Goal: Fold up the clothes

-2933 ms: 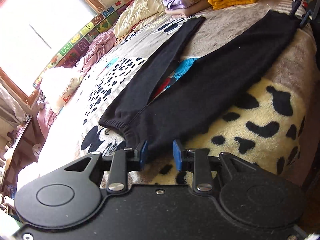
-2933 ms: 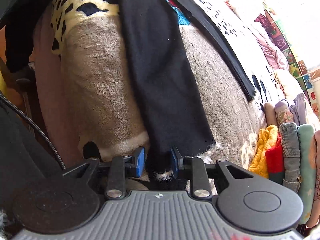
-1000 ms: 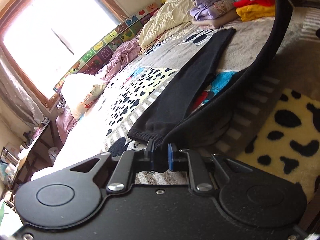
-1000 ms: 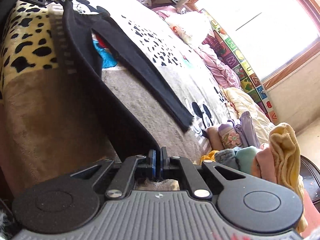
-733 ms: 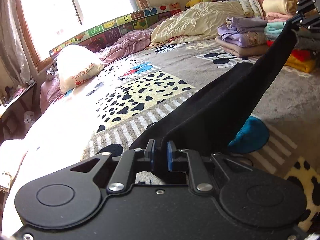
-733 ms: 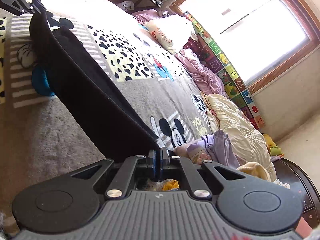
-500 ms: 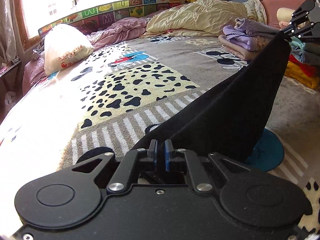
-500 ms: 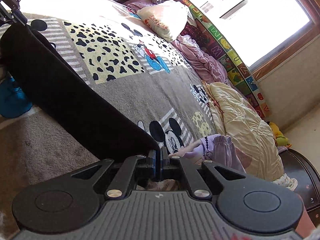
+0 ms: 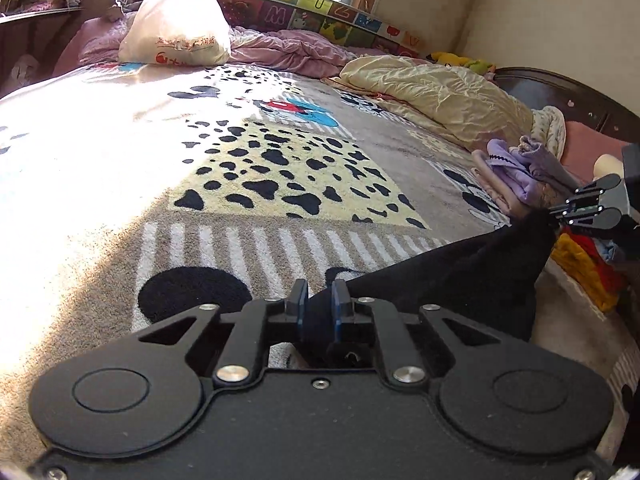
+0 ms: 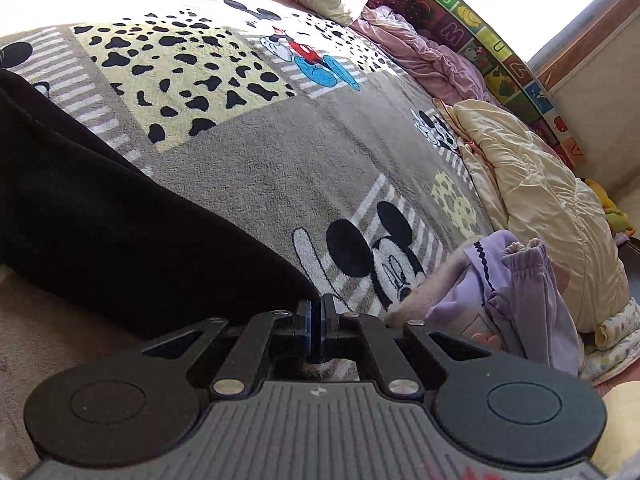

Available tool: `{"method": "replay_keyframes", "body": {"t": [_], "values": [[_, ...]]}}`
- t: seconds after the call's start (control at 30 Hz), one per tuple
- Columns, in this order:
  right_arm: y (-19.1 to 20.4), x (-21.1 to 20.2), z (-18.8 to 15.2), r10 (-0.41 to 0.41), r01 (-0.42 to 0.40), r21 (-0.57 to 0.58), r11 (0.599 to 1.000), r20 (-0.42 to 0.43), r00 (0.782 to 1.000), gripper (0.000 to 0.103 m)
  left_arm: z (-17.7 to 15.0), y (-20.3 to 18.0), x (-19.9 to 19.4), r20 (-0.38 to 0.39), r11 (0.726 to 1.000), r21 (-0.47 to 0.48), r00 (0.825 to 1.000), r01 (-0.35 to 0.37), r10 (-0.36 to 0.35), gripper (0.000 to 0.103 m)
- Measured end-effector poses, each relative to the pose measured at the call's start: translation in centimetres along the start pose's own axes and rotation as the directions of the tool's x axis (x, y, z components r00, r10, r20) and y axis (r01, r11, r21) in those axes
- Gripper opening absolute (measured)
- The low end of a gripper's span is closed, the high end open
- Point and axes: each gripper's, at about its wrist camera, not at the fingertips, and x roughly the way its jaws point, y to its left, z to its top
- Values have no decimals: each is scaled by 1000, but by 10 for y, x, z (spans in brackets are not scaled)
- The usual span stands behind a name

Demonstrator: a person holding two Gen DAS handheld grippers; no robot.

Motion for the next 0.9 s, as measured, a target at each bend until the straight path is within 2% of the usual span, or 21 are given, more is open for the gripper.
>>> {"method": "replay_keyframes", "body": {"t": [0.17,0.3,0.47,0.6,0.67,0.77,0.9], "values": [[1,2,-9,5,-5,44,999,-2,1000,4,-8,8,-4,-51,988,-109,992,111,-117,43],[3,-7,-15,-1,1,52,999,1,1000,4,-18,7,7,-96,979,-161,985,124,-141,42],[6,-15,-19,-10,10,58,998,3,1000,4,-23,12,11,-76,965,-227,985,135,-156,35],[5,-18,-19,-17,16,69,997,6,1000,4,-21,9,-2,-80,967,-212,984,138,-158,35],[6,-19,-19,-19,18,72,997,9,1000,4,-24,6,-5,-98,959,-215,973,183,-208,34],[8,-20,-20,-21,21,74,997,10,1000,4,-32,1,0,-149,958,-229,966,174,-211,35],[9,-19,-25,-21,21,86,996,4,1000,4,-36,9,6,-120,926,-314,959,210,-258,34]]}}
